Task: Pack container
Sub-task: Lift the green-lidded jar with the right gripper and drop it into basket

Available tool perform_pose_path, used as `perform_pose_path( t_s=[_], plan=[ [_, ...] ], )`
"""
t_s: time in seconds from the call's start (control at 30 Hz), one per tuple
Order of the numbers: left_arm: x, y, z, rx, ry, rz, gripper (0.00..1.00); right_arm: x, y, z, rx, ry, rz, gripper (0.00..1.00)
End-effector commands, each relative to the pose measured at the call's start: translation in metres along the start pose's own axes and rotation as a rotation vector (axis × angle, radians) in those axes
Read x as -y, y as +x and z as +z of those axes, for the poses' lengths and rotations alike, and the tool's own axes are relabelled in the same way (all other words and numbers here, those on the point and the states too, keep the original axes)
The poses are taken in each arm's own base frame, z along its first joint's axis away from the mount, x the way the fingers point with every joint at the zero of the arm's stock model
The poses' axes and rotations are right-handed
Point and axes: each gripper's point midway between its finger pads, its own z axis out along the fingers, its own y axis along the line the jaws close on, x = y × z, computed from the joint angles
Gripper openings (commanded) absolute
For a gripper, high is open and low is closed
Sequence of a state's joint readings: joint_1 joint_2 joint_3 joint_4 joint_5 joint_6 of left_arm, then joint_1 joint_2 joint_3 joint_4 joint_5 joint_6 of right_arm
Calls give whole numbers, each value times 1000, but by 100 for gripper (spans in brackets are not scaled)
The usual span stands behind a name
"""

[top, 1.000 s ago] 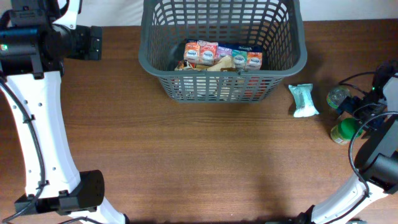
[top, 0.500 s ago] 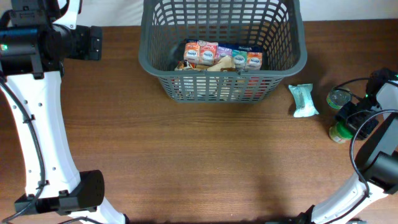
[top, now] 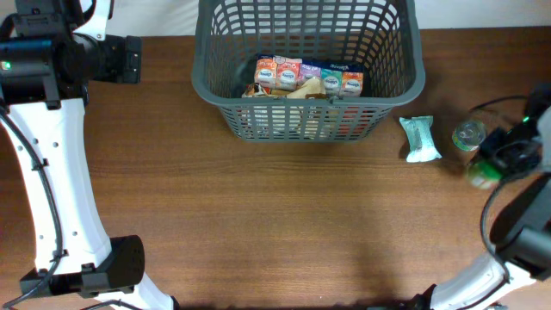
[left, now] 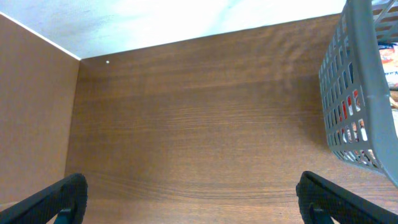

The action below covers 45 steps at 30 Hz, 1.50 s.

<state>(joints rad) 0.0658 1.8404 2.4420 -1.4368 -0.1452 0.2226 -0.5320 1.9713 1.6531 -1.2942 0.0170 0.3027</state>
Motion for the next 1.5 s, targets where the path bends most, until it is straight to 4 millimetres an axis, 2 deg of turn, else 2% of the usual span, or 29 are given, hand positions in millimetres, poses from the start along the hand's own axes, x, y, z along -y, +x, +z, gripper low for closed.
perform_pose_path(
  t_s=[0.0, 0.07, 0.13, 0.17, 0.23, 0.27, 0.37, 0.43, 0.5, 0.57, 0.67, 0.8, 0.87, 0.9, 1.07, 1.23, 1.33, 1.4, 1.43, 1.47],
  plan=[
    [2, 1, 2, -4, 11, -13, 99, -14, -13, -111, 280, -98, -36, 23],
    [2, 1, 2, -4, 11, -13, 99, -26, -8, -153, 380, -142, -98, 23],
    [2, 1, 2, -4, 11, -13, 99, -46, 3, -199, 489, -213, -194, 25],
    [2, 1, 2, -4, 11, -13, 99, -65, 16, -233, 573, -277, -288, 27],
    [2, 1, 2, -4, 11, -13, 99, -97, 41, -279, 698, -374, -439, 30],
    [2, 1, 2, -4, 11, -13, 99, -111, 52, -295, 744, -411, -500, 31],
    [2, 1, 2, -4, 11, -13, 99, -156, 90, -337, 878, -512, -681, 33],
    [2, 1, 2, -4, 11, -13, 99, -183, 109, -352, 931, -565, -761, 36],
    [2, 1, 2, -4, 11, -13, 99, -211, 124, -356, 947, -616, -831, 38],
    [2, 1, 2, -4, 11, -13, 99, -234, 131, -353, 943, -641, -873, 38],
    [2, 1, 2, -4, 11, -13, 99, -268, 125, -333, 916, -641, -906, 38],
    [2, 1, 2, -4, 11, -13, 99, -306, 100, -285, 831, -604, -897, 37],
    [2, 1, 2, -4, 11, -13, 99, -323, 88, -240, 726, -564, -874, 36],
    [2, 1, 2, -4, 11, -13, 99, -326, 87, -223, 681, -544, -870, 36],
    [2, 1, 2, -4, 11, -13, 99, -329, 86, -163, 519, -452, -874, 35],
    [2, 1, 2, -4, 11, -13, 99, -321, 89, -124, 400, -372, -875, 39],
    [2, 1, 2, -4, 11, -13, 99, -318, 91, -114, 369, -352, -878, 51],
    [2, 1, 2, -4, 11, -13, 99, -318, 92, -116, 369, -357, -878, 75],
    [2, 1, 2, -4, 11, -13, 99, -318, 92, -121, 379, -365, -877, 92],
    [2, 1, 2, -4, 11, -13, 99, -316, 92, -137, 409, -382, -876, 99]
  ],
)
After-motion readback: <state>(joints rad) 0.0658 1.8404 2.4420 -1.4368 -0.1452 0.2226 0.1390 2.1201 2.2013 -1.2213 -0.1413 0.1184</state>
